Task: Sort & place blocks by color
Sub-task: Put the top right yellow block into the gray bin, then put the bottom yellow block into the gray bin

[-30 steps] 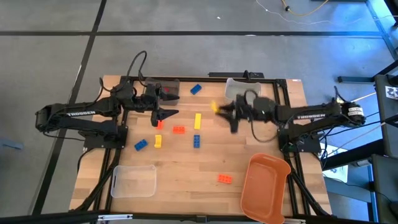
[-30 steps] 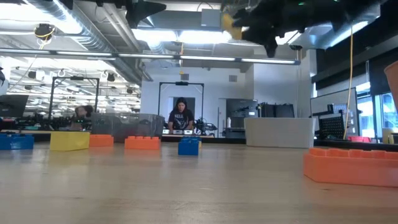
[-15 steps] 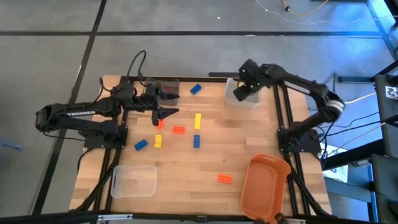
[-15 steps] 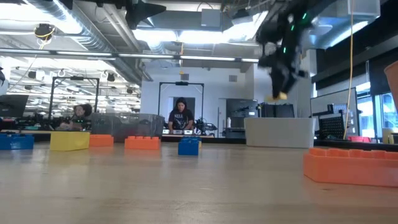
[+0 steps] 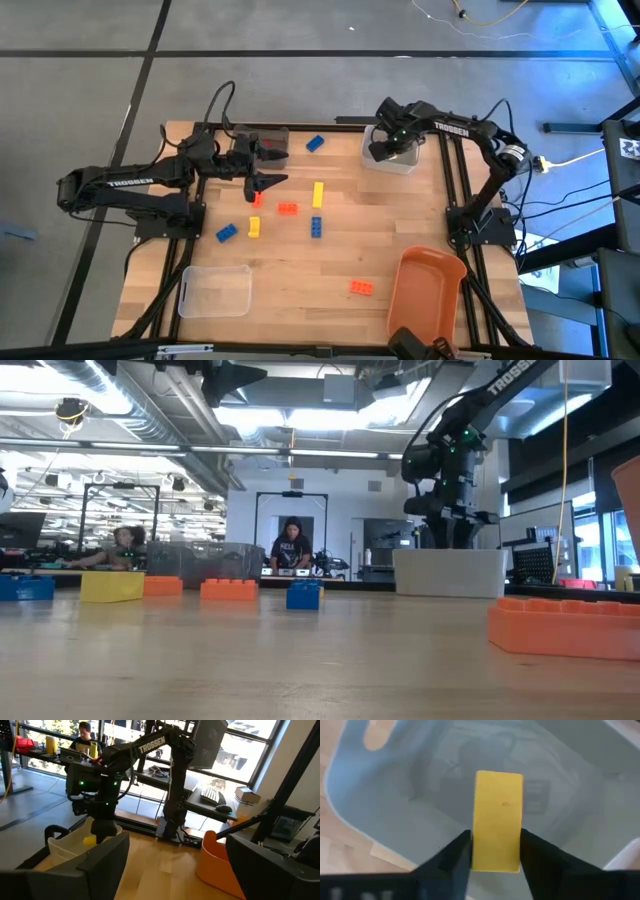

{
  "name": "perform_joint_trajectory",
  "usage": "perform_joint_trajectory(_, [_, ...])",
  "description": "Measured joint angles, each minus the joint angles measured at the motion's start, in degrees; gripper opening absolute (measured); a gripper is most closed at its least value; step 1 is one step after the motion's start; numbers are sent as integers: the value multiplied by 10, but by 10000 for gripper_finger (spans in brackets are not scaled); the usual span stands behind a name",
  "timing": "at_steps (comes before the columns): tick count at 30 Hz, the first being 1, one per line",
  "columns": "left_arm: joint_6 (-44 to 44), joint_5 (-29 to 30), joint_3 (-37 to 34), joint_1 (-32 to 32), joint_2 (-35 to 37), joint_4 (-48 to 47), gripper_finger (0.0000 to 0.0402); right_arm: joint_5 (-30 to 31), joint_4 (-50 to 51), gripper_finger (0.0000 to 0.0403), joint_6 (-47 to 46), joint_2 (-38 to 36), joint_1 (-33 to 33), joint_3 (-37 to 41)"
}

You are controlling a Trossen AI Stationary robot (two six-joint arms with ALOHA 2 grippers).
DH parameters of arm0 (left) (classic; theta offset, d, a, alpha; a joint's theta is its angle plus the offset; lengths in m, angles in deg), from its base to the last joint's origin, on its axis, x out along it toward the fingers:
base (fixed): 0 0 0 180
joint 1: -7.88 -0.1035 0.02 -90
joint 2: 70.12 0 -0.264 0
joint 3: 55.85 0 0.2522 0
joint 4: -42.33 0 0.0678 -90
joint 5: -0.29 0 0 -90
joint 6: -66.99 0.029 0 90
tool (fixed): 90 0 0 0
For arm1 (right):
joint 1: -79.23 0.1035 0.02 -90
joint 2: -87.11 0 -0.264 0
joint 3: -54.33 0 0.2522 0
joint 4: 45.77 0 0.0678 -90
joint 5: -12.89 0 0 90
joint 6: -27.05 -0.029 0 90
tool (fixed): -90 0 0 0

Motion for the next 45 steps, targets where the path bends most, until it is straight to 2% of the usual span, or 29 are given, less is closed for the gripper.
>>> perform_joint_trajectory(3, [1, 0, 0, 0, 0, 0, 322, 1, 0, 235, 0, -1, 0, 0])
perform_joint_trajectory(7, [2, 0, 0, 0, 0, 0, 322, 1, 4, 284, 15, -1, 0, -2])
perform_joint_trajectory(11, [2, 7, 0, 0, 0, 0, 322, -1, 37, 297, 51, -16, -3, -29])
perform_joint_trajectory(16, [1, 15, 0, 0, 0, 0, 322, -25, 10, 299, 105, -116, 25, -26])
perform_joint_trajectory(19, [0, 15, 0, 0, 0, 0, 322, -76, -59, 299, 106, -202, 61, 19])
perform_joint_trajectory(22, [-1, 15, 0, 0, 0, -1, 322, -117, -181, 300, 72, -295, 111, 97])
perform_joint_trajectory(27, [-3, 15, 0, 0, 0, -1, 322, -140, -448, 300, 1, -418, 208, 250])
perform_joint_trajectory(32, [-3, 15, -1, 0, 0, -1, 322, -134, -680, 300, 17, -468, 276, 352])
perform_joint_trajectory(35, [-3, 15, -1, 0, 0, -1, 322, -134, -729, 300, 62, -470, 293, 379])
perform_joint_trajectory(45, [-3, 16, -1, 0, 0, -1, 322, -133, -730, 300, 59, -468, 299, 382])
